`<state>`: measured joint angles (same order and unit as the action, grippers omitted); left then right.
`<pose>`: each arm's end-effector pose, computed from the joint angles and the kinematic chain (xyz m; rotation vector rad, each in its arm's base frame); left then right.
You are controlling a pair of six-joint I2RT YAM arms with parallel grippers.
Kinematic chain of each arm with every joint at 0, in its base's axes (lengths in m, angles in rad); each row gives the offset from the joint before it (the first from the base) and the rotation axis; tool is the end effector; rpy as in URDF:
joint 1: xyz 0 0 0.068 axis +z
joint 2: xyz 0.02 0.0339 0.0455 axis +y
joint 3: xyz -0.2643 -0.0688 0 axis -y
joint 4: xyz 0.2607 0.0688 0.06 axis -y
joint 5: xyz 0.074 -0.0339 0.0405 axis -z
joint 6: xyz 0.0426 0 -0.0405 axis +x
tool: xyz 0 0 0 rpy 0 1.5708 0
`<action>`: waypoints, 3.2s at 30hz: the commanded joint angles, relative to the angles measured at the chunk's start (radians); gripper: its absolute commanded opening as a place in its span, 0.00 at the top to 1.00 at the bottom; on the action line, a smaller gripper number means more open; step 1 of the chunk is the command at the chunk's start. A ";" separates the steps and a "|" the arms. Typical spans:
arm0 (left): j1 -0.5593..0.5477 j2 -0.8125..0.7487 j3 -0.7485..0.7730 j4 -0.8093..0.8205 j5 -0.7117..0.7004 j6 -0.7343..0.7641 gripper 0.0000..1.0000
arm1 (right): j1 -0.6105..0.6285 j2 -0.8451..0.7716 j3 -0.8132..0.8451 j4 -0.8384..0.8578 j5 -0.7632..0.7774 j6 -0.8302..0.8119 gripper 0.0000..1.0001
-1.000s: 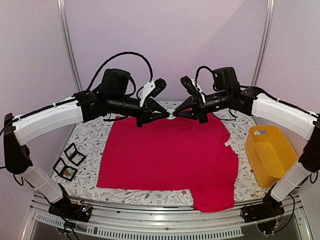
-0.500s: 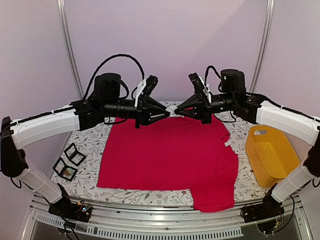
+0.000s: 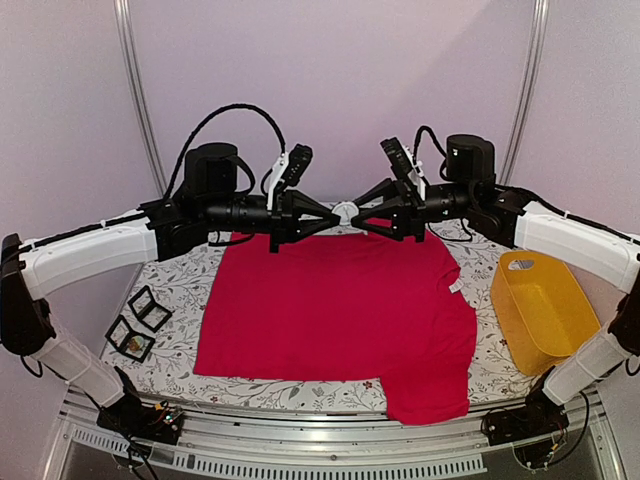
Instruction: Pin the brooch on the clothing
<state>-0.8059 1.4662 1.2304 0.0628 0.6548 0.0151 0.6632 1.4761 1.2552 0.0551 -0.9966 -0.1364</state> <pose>0.2348 -0.2821 0.3552 1.1752 1.4281 -1.1331 0.2604 0.2488 0.3620 -1.3467 1.2281 1.2345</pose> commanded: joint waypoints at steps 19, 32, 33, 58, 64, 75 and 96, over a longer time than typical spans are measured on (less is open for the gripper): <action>-0.012 0.001 0.024 -0.022 0.000 0.059 1.00 | 0.006 0.038 0.013 0.040 0.039 0.075 0.83; -0.045 0.016 0.047 -0.060 0.001 0.112 1.00 | 0.006 0.072 0.034 0.016 0.102 0.119 0.95; -0.048 0.016 0.047 -0.060 0.002 0.114 1.00 | 0.006 0.072 0.035 0.014 0.108 0.119 0.95; -0.016 -0.030 0.040 -0.178 -0.151 0.172 1.00 | 0.009 -0.036 0.081 -0.212 0.232 -0.132 0.49; -0.016 -0.027 0.039 -0.175 -0.147 0.166 1.00 | 0.010 -0.011 0.083 -0.156 0.179 -0.095 0.63; -0.018 -0.009 0.051 -0.169 -0.131 0.163 1.00 | 0.016 0.029 0.089 -0.156 0.151 -0.084 0.70; -0.017 -0.006 0.047 -0.173 -0.121 0.159 0.97 | 0.019 0.051 0.072 -0.159 0.057 -0.073 1.00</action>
<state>-0.8234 1.4593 1.2568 -0.1059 0.5331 0.1677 0.6769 1.5219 1.3174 -0.1059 -0.9253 -0.2249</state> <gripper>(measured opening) 0.008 0.009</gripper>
